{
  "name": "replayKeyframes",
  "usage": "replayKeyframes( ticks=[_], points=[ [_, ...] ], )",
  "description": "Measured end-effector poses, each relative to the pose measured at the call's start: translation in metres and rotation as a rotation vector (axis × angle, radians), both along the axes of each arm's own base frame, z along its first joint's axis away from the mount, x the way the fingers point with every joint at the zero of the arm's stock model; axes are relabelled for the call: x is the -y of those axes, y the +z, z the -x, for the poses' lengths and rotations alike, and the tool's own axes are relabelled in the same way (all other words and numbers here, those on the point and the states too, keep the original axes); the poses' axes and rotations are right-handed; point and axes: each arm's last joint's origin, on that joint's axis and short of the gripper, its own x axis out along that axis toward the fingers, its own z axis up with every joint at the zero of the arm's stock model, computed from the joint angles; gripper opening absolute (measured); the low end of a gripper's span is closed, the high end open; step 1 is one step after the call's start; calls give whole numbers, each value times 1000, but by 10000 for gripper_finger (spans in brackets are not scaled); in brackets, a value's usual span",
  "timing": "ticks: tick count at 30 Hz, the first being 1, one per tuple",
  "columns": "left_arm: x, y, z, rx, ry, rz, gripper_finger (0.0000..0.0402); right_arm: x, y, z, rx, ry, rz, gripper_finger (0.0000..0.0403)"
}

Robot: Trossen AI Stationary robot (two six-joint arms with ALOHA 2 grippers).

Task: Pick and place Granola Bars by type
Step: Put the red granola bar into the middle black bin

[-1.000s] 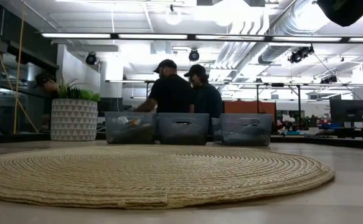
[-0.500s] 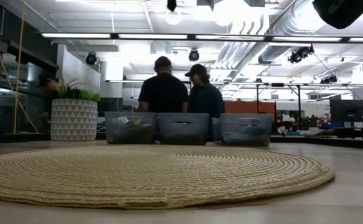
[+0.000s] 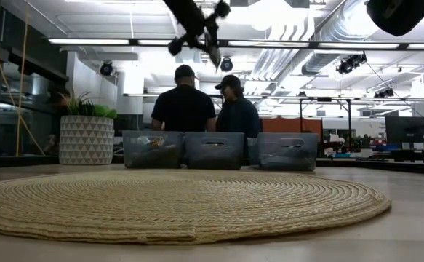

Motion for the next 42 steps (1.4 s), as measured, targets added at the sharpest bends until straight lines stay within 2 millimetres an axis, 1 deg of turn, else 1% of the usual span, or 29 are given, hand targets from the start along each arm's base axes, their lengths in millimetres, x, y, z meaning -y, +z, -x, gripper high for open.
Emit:
replayKeyframes(
  ticks=[6,10,15,17,19,26,29,33,38,42],
  points=[
    [-12,-39,-12,-133,0,134,87,1,0,0,3,-20,1,0],
    [-19,-74,-20,-246,16,236,87,1,0,-1,0,-32,-12,0],
    [-28,-99,-26,-283,14,329,87,2,0,-1,-2,-39,-24,0],
    [-31,-110,-31,-301,13,347,87,2,0,-1,-1,-39,-29,0],
    [-36,-119,-32,-319,12,369,87,2,1,-1,-1,-42,-42,0],
    [-48,-140,-35,-359,21,402,87,2,1,-1,-2,-44,-46,0],
    [-53,-141,-35,-369,13,383,87,2,1,-1,-8,-55,-57,0],
    [-58,-145,-35,-430,-56,341,87,2,1,-1,-11,-58,-63,0],
    [-59,-147,-37,-427,-77,338,88,2,1,-1,-9,-74,-63,0],
    [-59,-145,-40,-421,-158,307,100,4,1,-3,-11,-79,-66,0]
  ],
)
